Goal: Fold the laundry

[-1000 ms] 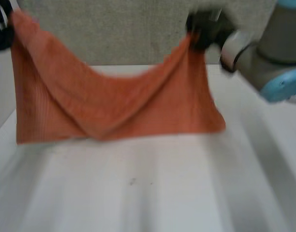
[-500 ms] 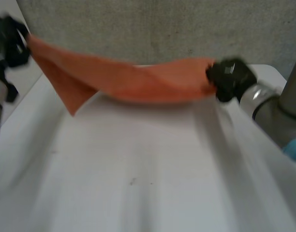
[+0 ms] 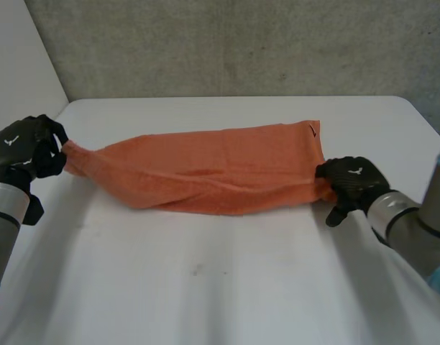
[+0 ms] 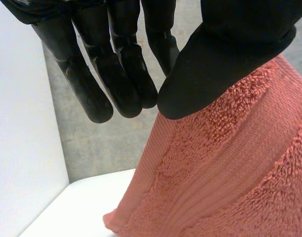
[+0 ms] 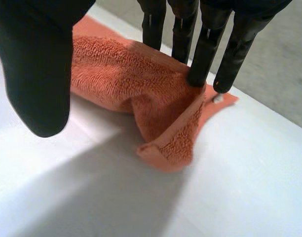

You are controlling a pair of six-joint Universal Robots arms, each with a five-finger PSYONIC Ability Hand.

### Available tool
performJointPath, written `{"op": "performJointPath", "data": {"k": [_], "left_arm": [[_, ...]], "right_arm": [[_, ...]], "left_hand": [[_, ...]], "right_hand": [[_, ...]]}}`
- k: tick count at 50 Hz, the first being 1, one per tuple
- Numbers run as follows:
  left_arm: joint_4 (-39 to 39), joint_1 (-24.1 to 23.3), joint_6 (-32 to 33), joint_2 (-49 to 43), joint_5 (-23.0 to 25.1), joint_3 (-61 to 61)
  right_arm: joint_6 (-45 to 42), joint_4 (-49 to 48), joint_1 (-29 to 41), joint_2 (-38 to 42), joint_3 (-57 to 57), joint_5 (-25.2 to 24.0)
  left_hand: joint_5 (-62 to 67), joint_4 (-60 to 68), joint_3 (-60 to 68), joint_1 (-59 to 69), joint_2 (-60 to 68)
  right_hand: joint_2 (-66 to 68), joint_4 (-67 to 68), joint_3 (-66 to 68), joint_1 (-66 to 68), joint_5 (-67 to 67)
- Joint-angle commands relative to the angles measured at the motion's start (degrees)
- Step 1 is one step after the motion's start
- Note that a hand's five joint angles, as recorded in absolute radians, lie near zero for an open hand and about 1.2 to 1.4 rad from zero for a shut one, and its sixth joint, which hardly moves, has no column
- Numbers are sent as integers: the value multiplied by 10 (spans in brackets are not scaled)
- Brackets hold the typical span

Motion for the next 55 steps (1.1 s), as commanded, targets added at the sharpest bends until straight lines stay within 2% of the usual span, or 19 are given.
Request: {"op": "performJointPath", "data": {"k": [1,7,14,16,20,32,48,53,55], "left_arm": [[0,9,-1,2,0,-5],[-1,4,-1,6,0,-7],[-1,4,-1,8,0,-7],[-1,4,-1,8,0,-7],[-1,5,-1,8,0,-8],[-1,4,-1,8,1,-11],[-1,4,-1,8,0,-12],[-1,3,-1,8,1,-11],[-1,1,-1,8,1,-12]], "right_arm": [[116,-6,-67,-28,38,-26],[177,-27,-85,-29,58,-30],[218,-46,-102,-43,69,-28],[220,-45,-103,-50,68,-29],[215,-35,-105,-58,68,-34],[214,-42,-102,-48,65,-32],[208,-57,-98,76,-15,-32],[210,-59,-98,105,-35,-31],[209,-56,-97,125,-48,-31]], "left_hand": [[119,103,103,121,102],[119,103,103,121,102],[119,103,103,121,102],[119,103,103,121,102],[119,103,103,121,102],[119,103,103,121,102],[119,103,103,121,102],[119,103,103,121,102],[119,103,103,121,102]], "right_hand": [[8,14,6,39,12],[37,42,34,67,41],[154,160,152,185,158],[144,150,142,175,148],[32,38,29,62,36],[42,48,39,72,46],[87,93,85,118,91],[148,153,145,178,152],[239,245,237,270,244]]}}
